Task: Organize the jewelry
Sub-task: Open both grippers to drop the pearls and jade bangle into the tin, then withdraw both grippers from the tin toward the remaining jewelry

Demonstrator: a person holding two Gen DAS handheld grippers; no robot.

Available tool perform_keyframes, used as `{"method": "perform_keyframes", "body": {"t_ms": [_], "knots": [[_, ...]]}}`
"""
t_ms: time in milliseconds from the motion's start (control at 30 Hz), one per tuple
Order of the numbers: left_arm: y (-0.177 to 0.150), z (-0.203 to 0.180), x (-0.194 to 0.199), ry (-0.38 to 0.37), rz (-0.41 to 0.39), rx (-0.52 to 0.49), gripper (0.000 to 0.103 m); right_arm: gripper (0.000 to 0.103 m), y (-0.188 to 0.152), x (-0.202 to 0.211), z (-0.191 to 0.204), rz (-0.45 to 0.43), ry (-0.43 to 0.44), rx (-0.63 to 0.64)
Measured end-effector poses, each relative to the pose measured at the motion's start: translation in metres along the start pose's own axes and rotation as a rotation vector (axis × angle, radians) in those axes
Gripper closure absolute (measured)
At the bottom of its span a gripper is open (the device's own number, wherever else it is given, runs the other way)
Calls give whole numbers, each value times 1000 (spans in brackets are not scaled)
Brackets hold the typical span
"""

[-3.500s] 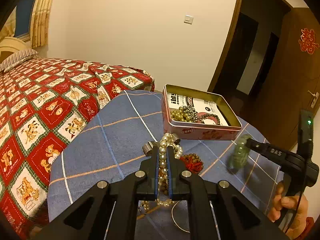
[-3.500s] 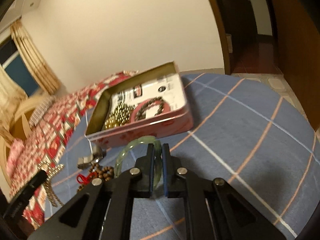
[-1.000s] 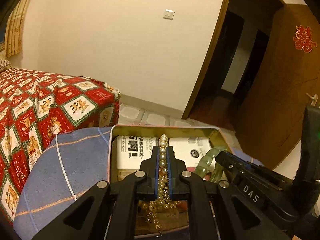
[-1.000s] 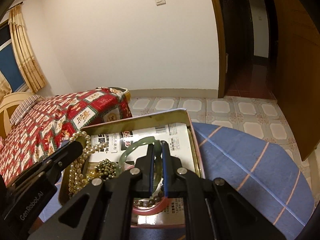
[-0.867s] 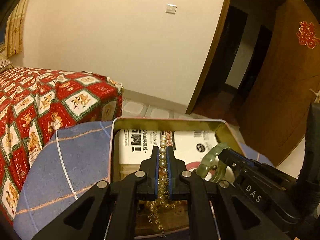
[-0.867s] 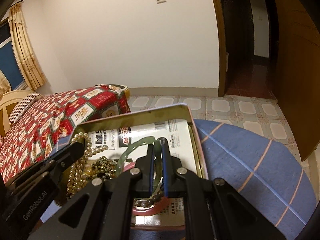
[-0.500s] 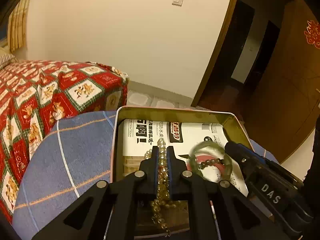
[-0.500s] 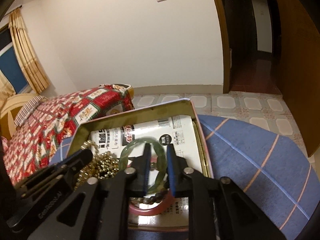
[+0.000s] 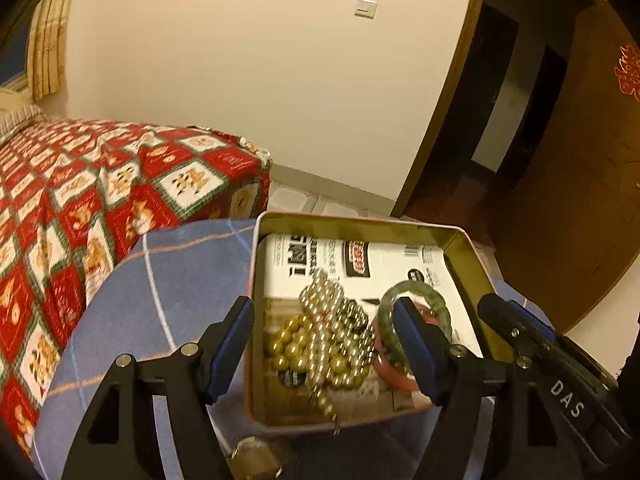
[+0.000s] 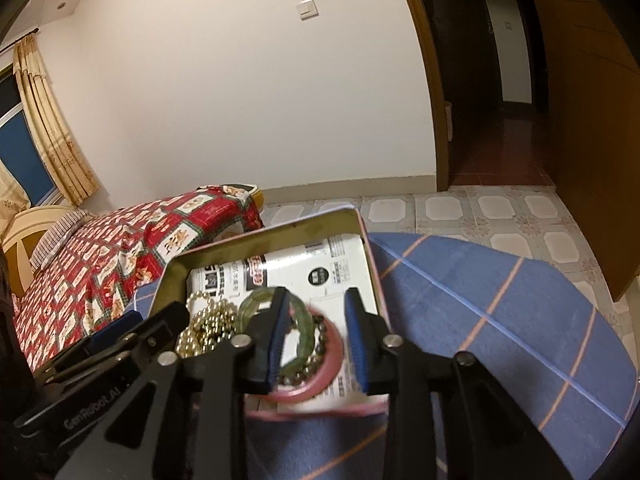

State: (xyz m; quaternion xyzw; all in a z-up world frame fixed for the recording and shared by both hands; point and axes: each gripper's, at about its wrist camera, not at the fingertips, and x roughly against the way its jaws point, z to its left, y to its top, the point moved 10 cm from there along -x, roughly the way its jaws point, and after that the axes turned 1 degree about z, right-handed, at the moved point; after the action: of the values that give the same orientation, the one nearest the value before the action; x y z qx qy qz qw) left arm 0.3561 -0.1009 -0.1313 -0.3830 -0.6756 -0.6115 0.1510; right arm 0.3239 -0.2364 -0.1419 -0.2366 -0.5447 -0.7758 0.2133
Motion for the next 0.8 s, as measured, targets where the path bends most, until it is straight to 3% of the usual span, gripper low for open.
{"method": "perform_keyframes", "body": {"t_ms": [233, 800], "knots": [[-10, 18, 24, 76, -14, -18, 31, 57, -16, 19, 1, 4, -25, 19], [-43, 34, 84, 226, -47, -91, 31, 57, -50, 65, 11, 2, -30, 65]]}}
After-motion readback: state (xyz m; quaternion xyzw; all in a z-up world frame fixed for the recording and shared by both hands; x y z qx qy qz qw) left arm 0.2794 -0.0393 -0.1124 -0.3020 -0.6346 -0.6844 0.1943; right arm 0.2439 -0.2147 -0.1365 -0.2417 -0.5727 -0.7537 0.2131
